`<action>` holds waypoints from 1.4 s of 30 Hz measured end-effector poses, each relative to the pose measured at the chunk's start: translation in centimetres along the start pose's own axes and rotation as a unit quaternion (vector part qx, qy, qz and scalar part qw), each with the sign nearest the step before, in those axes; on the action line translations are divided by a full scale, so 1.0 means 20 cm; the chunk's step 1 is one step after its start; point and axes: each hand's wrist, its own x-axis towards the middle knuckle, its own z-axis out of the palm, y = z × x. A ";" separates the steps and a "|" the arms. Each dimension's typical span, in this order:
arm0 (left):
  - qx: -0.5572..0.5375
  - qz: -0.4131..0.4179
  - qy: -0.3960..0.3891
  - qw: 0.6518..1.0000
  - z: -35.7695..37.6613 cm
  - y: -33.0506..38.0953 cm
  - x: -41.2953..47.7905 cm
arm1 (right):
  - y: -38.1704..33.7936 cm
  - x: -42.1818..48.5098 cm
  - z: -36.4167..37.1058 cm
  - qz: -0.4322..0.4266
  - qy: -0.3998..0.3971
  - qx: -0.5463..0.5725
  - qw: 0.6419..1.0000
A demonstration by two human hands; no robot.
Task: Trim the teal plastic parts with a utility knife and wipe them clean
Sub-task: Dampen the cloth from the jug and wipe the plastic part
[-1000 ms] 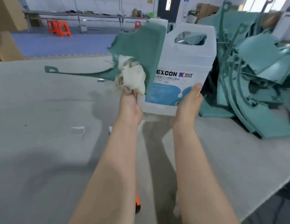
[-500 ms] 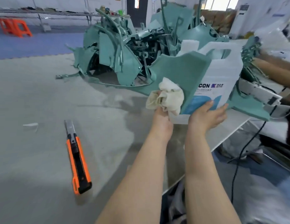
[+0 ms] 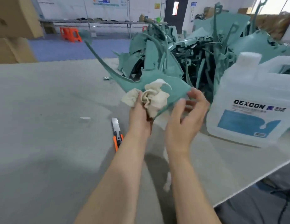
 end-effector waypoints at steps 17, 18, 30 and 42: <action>-0.009 0.054 0.183 0.982 -0.91 0.57 -0.25 | -0.12 -0.44 0.67 -0.048 -0.512 -0.224 0.828; 0.025 0.059 0.203 0.977 -0.92 0.56 -0.24 | -0.08 -0.43 0.66 -0.014 -0.485 -0.245 0.840; 0.042 0.110 0.127 0.985 -0.83 0.44 -0.16 | -0.12 -0.49 0.65 -0.076 -0.462 -0.256 0.846; 0.074 0.114 0.137 0.981 -0.82 0.44 -0.17 | -0.10 -0.49 0.64 -0.089 -0.446 -0.242 0.857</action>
